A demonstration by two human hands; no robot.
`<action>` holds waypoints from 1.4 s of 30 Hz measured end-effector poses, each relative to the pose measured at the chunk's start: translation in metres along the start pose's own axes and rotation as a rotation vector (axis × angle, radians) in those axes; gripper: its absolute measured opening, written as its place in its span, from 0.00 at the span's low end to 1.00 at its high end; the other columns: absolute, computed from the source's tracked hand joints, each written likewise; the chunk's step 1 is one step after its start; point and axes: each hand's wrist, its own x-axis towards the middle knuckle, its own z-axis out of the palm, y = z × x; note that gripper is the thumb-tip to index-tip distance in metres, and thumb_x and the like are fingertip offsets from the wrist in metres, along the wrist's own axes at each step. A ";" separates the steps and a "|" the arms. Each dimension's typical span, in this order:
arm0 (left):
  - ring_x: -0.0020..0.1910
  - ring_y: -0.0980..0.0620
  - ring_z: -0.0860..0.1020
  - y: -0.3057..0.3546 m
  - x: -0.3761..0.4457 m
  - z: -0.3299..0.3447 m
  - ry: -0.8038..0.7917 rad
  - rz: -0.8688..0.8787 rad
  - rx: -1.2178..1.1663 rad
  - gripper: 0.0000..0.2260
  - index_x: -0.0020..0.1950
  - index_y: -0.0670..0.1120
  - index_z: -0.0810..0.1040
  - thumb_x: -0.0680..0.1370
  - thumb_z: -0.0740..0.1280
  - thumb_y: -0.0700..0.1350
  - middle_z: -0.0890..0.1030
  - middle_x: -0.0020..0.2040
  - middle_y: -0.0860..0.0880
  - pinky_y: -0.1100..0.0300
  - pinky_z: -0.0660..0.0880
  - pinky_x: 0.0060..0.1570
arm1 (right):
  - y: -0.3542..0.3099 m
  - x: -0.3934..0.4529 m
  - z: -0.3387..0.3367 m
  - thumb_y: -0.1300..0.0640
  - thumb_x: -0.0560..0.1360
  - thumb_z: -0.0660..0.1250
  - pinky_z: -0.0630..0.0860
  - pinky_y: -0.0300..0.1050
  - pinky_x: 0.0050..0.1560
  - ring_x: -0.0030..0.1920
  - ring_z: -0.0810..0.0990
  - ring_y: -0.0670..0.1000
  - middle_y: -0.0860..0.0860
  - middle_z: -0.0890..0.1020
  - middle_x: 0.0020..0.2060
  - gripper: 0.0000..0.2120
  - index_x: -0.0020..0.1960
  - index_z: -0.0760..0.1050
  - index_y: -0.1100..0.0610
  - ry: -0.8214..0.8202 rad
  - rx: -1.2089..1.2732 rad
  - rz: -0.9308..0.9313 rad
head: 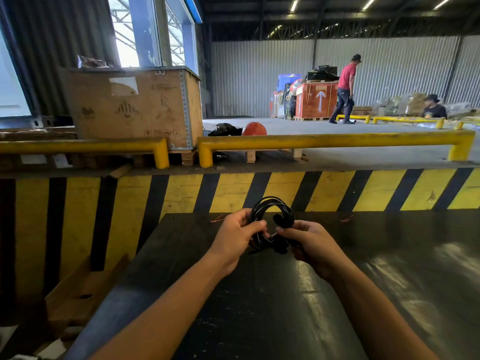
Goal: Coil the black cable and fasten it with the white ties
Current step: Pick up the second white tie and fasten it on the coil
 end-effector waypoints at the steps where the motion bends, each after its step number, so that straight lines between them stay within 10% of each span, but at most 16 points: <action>1: 0.39 0.52 0.81 -0.001 0.001 0.000 0.027 0.005 0.007 0.05 0.52 0.42 0.77 0.78 0.64 0.36 0.81 0.40 0.47 0.49 0.79 0.50 | 0.000 -0.001 0.001 0.54 0.70 0.73 0.67 0.37 0.25 0.24 0.72 0.42 0.54 0.83 0.39 0.16 0.54 0.74 0.57 0.055 -0.012 -0.017; 8: 0.41 0.53 0.83 -0.010 0.004 -0.002 0.114 0.077 0.158 0.06 0.50 0.47 0.78 0.77 0.66 0.37 0.83 0.44 0.47 0.60 0.80 0.44 | -0.004 -0.008 -0.003 0.56 0.72 0.71 0.66 0.31 0.23 0.23 0.71 0.39 0.50 0.77 0.30 0.10 0.36 0.72 0.56 0.130 -0.177 -0.287; 26: 0.48 0.55 0.83 -0.027 0.004 0.007 0.161 0.140 0.239 0.12 0.53 0.54 0.76 0.75 0.69 0.39 0.84 0.48 0.50 0.56 0.80 0.48 | 0.000 0.006 0.011 0.60 0.77 0.63 0.77 0.40 0.52 0.52 0.80 0.45 0.48 0.82 0.51 0.11 0.58 0.78 0.54 0.079 -0.510 -0.387; 32: 0.51 0.58 0.81 -0.027 0.005 0.012 0.155 0.180 0.227 0.16 0.53 0.54 0.74 0.72 0.72 0.36 0.82 0.52 0.52 0.61 0.80 0.49 | 0.002 0.001 0.012 0.60 0.73 0.69 0.75 0.34 0.32 0.40 0.82 0.47 0.51 0.83 0.42 0.08 0.43 0.71 0.50 0.173 -0.394 -0.399; 42: 0.47 0.66 0.81 -0.022 0.002 0.009 0.117 0.248 0.354 0.29 0.70 0.48 0.64 0.73 0.72 0.35 0.79 0.54 0.59 0.72 0.76 0.44 | -0.005 -0.012 0.000 0.60 0.70 0.72 0.78 0.34 0.39 0.41 0.83 0.43 0.47 0.85 0.41 0.08 0.49 0.80 0.53 -0.035 -0.200 -0.433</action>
